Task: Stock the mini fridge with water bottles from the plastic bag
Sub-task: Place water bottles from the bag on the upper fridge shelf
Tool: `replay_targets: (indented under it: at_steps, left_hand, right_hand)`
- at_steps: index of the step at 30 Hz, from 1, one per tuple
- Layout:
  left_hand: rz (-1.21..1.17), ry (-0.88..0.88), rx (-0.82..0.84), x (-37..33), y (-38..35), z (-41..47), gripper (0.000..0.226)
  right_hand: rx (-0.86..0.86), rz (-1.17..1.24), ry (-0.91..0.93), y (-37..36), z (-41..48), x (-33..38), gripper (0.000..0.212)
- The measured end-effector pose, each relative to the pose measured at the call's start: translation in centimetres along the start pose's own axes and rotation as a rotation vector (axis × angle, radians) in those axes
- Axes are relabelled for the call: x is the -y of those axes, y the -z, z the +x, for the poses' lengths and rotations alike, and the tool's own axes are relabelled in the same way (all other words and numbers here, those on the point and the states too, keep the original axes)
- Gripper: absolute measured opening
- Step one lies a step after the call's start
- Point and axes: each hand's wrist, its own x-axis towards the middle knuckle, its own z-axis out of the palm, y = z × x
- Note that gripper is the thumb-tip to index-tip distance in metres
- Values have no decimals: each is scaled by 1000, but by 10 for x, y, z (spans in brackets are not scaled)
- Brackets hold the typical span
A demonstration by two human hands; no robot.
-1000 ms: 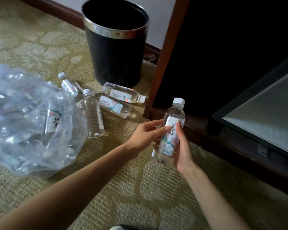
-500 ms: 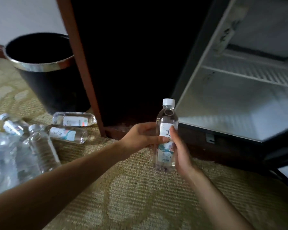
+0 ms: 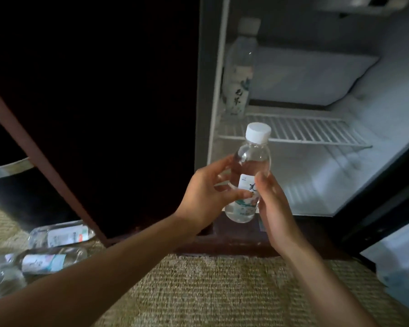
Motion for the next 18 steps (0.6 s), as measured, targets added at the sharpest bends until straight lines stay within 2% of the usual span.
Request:
replay_targets:
  at_steps: [4, 6, 11, 15, 18]
  left_hand:
    - [60, -110, -35, -24, -12, 27, 51]
    - [103, -173, -47, -37, -15, 38, 52]
    - [108, -300, -113, -64, -29, 63, 56]
    - [143, -320, -103, -73, -37, 82, 52]
    - [169, -302, -99, -73, -41, 96, 51]
  right_hand:
    - [-13, -29, 120, 10, 19, 29, 76]
    - [0, -50, 146, 15, 29, 42, 81]
    - [4, -67, 220, 26, 53, 72, 55]
    - [-16, -75, 247, 36, 71, 81, 58]
    - [-22, -102, 233, 39, 82, 82, 37]
